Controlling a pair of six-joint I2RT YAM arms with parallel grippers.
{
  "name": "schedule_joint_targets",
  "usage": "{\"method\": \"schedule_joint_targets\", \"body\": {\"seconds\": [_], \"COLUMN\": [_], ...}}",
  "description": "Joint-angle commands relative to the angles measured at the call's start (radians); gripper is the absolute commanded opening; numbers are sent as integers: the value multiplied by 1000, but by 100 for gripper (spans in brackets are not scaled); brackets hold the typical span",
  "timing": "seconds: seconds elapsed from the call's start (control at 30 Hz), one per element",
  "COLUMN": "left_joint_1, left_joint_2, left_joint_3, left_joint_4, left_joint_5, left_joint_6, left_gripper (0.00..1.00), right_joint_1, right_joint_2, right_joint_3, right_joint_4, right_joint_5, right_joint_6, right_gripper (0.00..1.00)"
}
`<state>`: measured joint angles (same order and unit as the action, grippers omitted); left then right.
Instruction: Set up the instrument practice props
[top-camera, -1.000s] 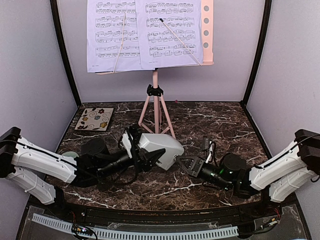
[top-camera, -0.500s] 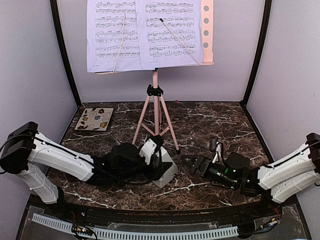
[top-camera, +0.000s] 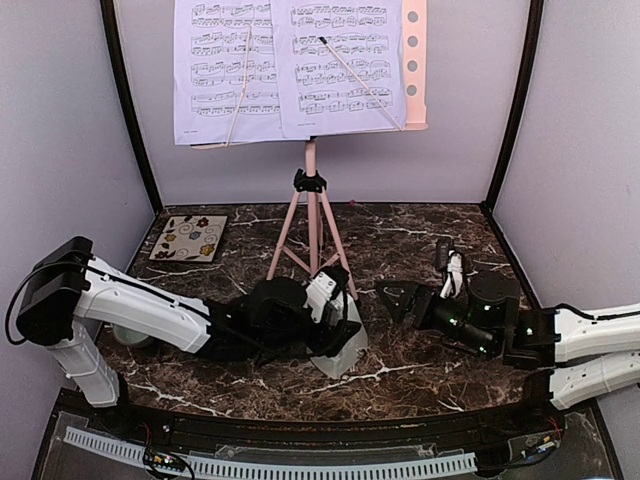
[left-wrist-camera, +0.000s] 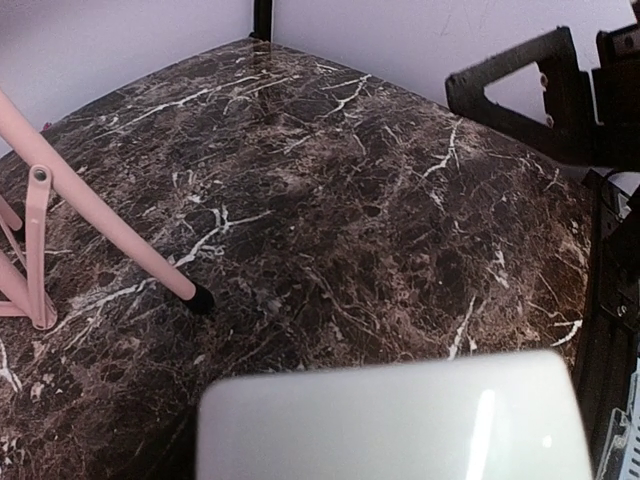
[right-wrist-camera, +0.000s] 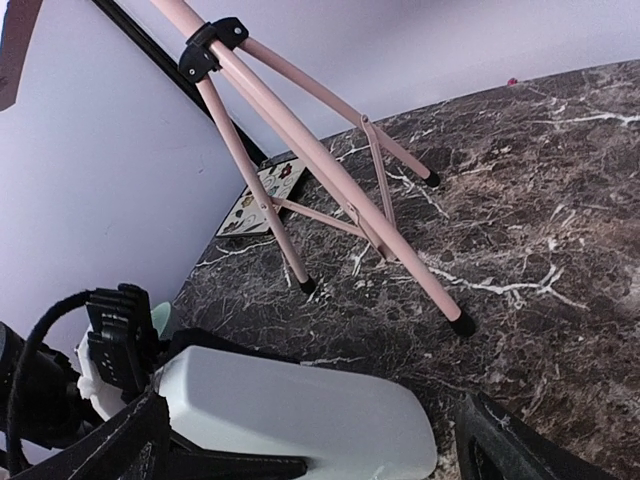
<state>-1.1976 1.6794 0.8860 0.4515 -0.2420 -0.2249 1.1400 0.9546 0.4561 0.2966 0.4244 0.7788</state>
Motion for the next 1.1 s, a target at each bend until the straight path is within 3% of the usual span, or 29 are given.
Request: {"method": "schedule_joint_targets", "body": {"seconds": [0.0,0.17,0.27,0.4,0.6,0.73,1.07], "left_joint_1": [6,12,16,22,24,24,25], "left_joint_2": [-29,-85,-136,-213,-293,-310,-254], "left_joint_3": [57,27,-10,-90,-223,-282,-248], "left_joint_4": [14,-3,18,78,211,294,323], "left_joint_5": [70,91,101,119,163,174,174], "left_joint_6": [-8,7,21,32,59,76,109], "left_gripper": [66,95,99,97,81,75,70], "right_joint_1": [-14,-23,-24,-23,-24,-26,-29], "right_joint_2": [-2,62,113,164,175,206,276], "right_joint_3": [64,110,157,206,215,233,196], "right_joint_4": [-113,-127,-150,-150,-76,-57,35], "right_joint_5": [20,-3,-18,-93,-156,-212,-220], "right_joint_6": [-67,-52,-42,-66,-69,-55,9], "right_gripper": [100,100,100,100,100,100,97]}}
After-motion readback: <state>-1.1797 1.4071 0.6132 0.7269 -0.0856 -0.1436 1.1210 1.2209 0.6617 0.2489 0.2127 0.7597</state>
